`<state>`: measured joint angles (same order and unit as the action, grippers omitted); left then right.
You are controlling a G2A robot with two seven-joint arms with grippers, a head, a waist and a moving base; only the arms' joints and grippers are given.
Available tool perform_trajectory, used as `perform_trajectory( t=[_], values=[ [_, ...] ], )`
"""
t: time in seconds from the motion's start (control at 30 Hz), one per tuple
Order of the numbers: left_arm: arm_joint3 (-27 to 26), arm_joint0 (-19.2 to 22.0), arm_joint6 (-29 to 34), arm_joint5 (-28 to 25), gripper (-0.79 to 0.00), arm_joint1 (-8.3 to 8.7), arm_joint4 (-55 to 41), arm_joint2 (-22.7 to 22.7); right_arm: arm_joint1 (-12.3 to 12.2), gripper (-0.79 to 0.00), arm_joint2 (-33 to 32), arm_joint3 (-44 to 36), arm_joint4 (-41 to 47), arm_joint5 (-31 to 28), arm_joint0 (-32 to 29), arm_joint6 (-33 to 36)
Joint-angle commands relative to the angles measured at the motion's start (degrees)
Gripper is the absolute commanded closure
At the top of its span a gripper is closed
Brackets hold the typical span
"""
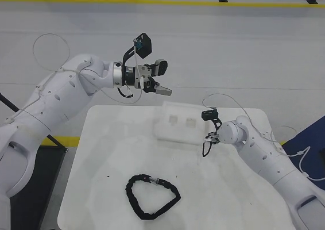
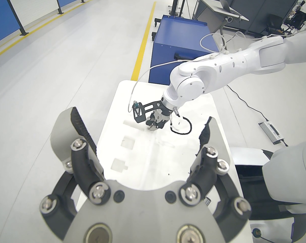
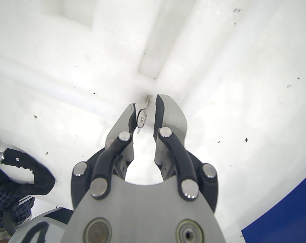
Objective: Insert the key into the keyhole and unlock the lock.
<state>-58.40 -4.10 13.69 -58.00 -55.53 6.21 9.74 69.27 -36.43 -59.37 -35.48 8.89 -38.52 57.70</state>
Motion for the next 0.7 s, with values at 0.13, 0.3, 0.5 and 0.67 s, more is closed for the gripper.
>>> perform_trajectory(
  t=[0.13,0.3,0.5,0.67],
  values=[
    [0.00,0.00,0.04,0.00,-0.785,0.00,-0.03,0.00,0.28,0.000,-0.47,-0.22,-0.93,0.14,0.16,0.62],
    [0.00,0.00,0.04,0.00,-0.785,0.00,-0.03,0.00,0.32,0.000,-1.25,-0.76,-1.82,-0.21,0.71,1.80],
    [0.00,0.00,0.04,0.00,-0.785,0.00,-0.03,0.00,0.00,0.000,-2.72,-2.18,-2.97,-0.88,1.57,5.01],
    [0.00,0.00,0.04,0.00,-0.785,0.00,-0.03,0.00,-0.25,0.000,-3.53,-2.08,-4.57,-1.09,1.96,7.39]
  ],
)
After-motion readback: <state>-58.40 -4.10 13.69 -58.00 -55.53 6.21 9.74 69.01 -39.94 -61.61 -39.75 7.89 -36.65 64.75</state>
